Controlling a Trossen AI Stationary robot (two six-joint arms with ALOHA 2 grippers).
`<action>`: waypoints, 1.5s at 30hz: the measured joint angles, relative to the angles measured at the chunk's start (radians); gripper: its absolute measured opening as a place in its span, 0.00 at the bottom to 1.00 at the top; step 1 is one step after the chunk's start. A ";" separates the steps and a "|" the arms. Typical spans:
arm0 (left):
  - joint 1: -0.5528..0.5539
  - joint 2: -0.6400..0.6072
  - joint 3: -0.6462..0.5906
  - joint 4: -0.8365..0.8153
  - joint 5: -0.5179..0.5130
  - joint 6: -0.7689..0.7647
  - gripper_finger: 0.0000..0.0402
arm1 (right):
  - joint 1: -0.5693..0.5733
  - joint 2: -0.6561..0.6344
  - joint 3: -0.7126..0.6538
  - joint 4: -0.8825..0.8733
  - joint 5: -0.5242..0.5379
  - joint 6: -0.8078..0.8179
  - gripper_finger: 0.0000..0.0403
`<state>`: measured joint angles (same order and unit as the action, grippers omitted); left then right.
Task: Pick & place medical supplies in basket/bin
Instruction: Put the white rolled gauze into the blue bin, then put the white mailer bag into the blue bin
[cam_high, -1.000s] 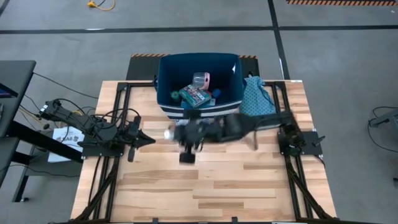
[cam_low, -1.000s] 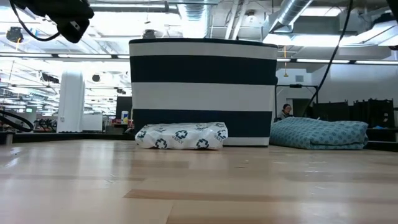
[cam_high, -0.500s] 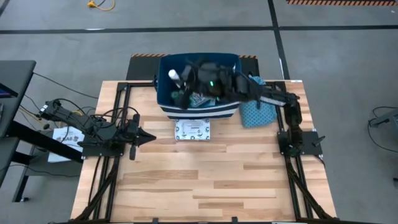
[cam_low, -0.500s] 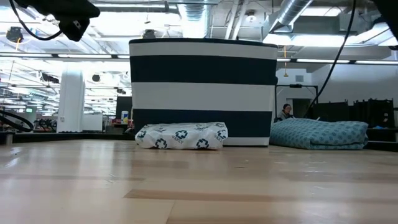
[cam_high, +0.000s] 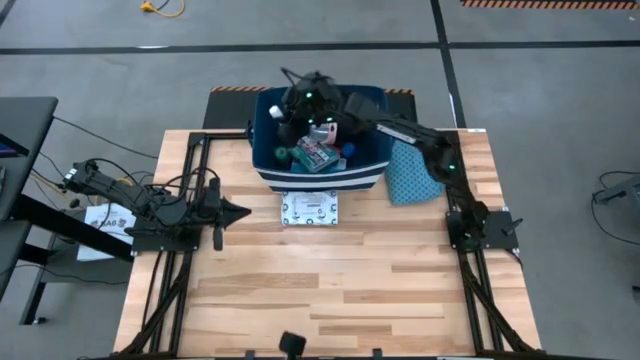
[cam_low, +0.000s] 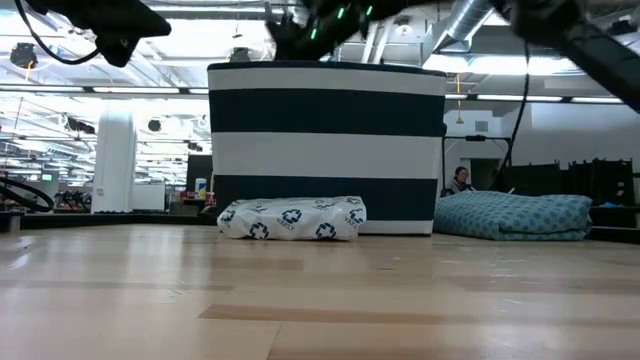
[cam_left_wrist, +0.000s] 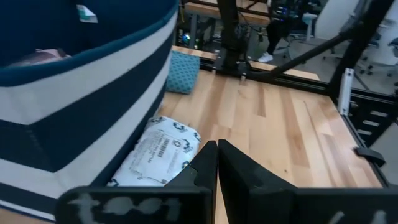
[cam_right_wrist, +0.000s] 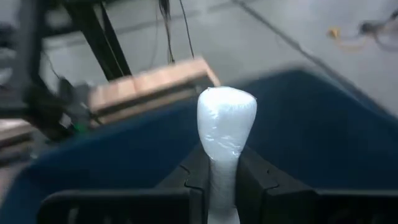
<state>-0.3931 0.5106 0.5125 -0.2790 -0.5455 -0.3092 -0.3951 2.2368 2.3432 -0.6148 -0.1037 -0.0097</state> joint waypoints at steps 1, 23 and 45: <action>0.000 0.000 0.000 0.000 -0.011 0.000 0.00 | -0.011 0.025 0.000 0.002 -0.001 -0.006 0.10; 0.000 0.000 0.000 -0.024 -0.073 0.000 0.00 | -0.072 0.175 0.000 0.042 -0.080 -0.078 0.11; 0.000 0.000 0.000 -0.025 -0.061 0.000 0.00 | -0.066 0.146 0.005 -0.025 -0.076 -0.014 0.59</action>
<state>-0.3931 0.5106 0.5125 -0.3043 -0.6067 -0.3096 -0.4606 2.3825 2.3482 -0.6395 -0.1801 -0.0241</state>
